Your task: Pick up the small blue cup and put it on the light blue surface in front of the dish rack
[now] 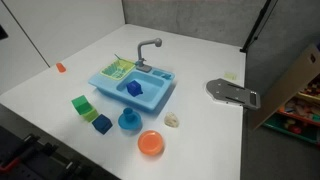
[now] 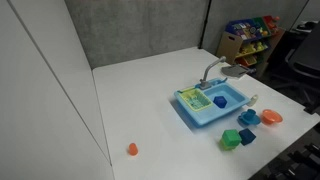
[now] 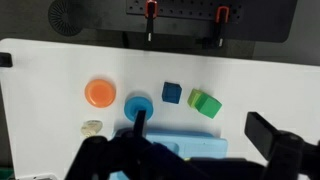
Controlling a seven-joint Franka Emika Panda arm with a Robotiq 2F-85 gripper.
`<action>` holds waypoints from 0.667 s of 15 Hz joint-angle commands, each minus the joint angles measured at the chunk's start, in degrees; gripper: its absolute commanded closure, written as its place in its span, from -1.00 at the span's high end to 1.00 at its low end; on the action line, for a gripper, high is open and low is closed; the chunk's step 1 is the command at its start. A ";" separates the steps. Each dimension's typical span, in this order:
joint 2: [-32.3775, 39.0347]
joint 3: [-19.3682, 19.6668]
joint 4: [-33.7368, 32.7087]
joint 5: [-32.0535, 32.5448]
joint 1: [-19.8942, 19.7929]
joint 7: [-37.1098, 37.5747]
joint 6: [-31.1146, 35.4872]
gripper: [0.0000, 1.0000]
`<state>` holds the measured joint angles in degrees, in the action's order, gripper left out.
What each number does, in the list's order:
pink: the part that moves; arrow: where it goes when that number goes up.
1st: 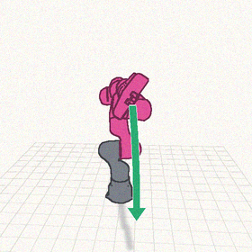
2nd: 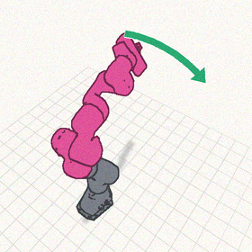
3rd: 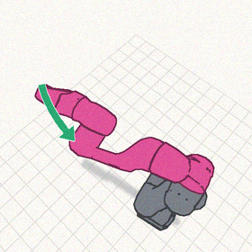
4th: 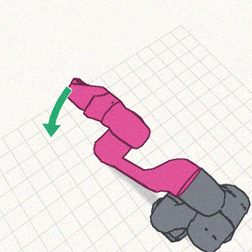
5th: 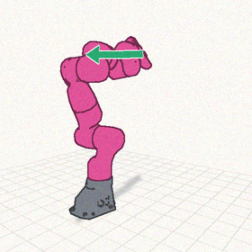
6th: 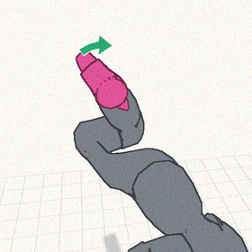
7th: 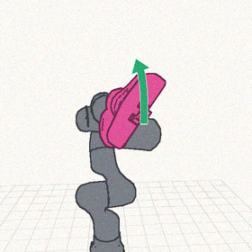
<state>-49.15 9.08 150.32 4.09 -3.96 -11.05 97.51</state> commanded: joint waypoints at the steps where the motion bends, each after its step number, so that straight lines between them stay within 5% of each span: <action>1: 0.04 -0.02 -0.10 -0.03 0.00 0.01 -0.10 1.00; 10: 3.17 -0.10 -6.17 0.33 -0.15 0.28 -3.43 1.00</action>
<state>-48.66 9.08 148.92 4.09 -3.96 -10.99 97.12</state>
